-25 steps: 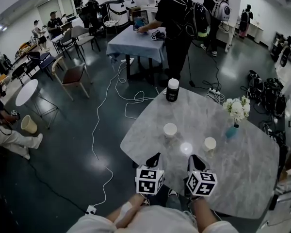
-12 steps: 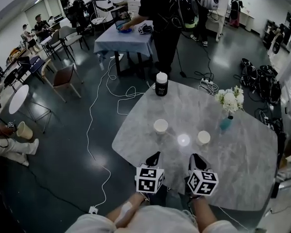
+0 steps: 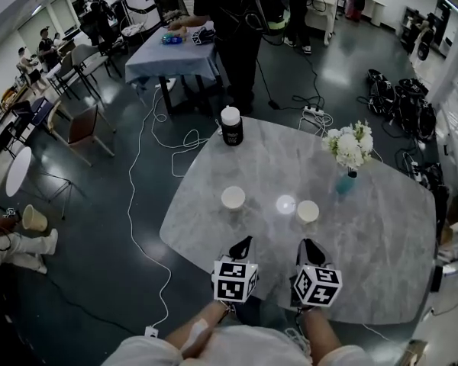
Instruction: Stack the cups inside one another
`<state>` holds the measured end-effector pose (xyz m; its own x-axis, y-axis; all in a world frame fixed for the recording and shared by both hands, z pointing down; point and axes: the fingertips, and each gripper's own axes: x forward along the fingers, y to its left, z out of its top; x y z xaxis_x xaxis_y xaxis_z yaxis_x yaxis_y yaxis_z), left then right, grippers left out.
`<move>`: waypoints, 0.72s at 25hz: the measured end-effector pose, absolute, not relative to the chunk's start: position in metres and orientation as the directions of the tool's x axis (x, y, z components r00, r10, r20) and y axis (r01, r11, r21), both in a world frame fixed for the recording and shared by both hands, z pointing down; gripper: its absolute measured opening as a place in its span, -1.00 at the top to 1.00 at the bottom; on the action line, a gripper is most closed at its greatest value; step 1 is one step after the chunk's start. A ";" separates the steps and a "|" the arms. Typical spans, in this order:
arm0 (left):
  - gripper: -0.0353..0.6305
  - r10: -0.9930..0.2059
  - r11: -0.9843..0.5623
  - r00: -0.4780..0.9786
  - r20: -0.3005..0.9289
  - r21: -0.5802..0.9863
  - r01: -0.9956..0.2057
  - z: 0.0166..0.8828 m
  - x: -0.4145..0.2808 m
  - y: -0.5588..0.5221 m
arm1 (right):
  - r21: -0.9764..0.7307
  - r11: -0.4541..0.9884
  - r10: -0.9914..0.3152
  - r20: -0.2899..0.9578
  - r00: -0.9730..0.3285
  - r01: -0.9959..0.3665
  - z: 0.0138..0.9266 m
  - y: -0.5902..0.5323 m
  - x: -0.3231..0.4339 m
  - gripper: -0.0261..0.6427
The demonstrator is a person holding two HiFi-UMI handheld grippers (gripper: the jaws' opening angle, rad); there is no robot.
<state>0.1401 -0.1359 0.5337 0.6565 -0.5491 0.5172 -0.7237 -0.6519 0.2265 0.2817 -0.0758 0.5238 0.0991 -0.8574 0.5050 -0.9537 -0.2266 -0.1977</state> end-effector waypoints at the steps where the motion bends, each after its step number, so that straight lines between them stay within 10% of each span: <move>1: 0.91 -0.543 -0.655 0.658 0.522 0.227 -0.721 0.536 0.145 -0.137 | -0.195 -0.227 -0.857 0.506 0.100 -0.954 0.526 -0.077 0.285 0.83; 18: 0.91 -0.474 -0.657 0.639 0.605 0.239 -0.715 0.583 0.201 -0.164 | -0.220 -0.242 -0.807 0.587 0.070 -0.945 0.580 -0.111 0.328 0.64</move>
<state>0.2011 -0.1637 0.5831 0.6392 -0.4744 0.6052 -0.7145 -0.6574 0.2394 0.3280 -0.1108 0.5805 0.0704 -0.8067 0.5867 -0.9449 -0.2424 -0.2200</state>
